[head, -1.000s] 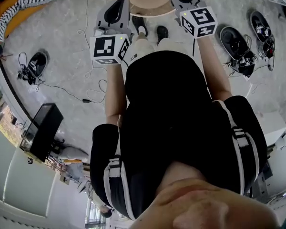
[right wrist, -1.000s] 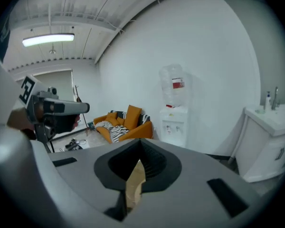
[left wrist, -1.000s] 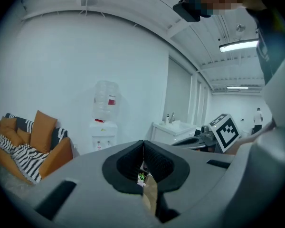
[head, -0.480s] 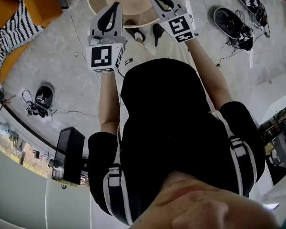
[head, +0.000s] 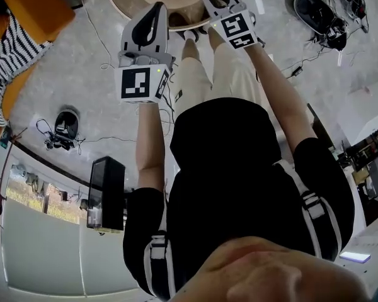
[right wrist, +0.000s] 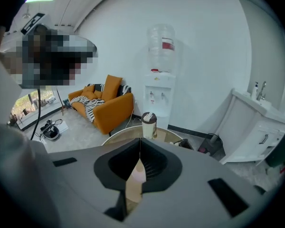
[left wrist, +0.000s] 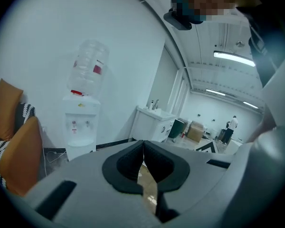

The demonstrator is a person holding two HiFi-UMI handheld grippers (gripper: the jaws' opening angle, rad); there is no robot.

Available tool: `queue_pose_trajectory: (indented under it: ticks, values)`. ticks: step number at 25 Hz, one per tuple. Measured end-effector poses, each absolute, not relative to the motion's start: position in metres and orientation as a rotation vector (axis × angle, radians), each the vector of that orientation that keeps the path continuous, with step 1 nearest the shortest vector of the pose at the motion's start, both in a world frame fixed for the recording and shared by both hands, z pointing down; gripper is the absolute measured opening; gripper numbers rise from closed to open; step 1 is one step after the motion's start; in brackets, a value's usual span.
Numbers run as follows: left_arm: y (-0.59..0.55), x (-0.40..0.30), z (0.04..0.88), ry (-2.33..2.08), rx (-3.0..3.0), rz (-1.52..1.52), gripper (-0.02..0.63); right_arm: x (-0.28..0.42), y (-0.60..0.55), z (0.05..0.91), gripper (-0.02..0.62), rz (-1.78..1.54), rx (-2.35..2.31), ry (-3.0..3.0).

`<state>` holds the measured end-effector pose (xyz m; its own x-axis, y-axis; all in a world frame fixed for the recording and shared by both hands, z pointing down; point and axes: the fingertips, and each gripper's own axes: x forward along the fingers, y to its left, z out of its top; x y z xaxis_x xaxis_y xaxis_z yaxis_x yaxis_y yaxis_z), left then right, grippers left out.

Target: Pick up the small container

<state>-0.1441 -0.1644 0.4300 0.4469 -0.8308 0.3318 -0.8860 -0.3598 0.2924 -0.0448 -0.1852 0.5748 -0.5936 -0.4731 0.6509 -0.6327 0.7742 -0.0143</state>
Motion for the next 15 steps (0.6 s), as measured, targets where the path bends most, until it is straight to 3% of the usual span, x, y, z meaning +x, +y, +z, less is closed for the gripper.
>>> queue_pose_trajectory:
  ticks: [8, 15]
  values:
    - [-0.177, -0.151, 0.495, -1.434, 2.191, 0.206, 0.018, -0.05, -0.196, 0.653, 0.008, 0.398, 0.799, -2.271]
    - [-0.188, -0.138, 0.528, -1.429, 2.158, 0.211, 0.018, -0.046, -0.199, 0.714, 0.078, 0.45, 0.761, -2.239]
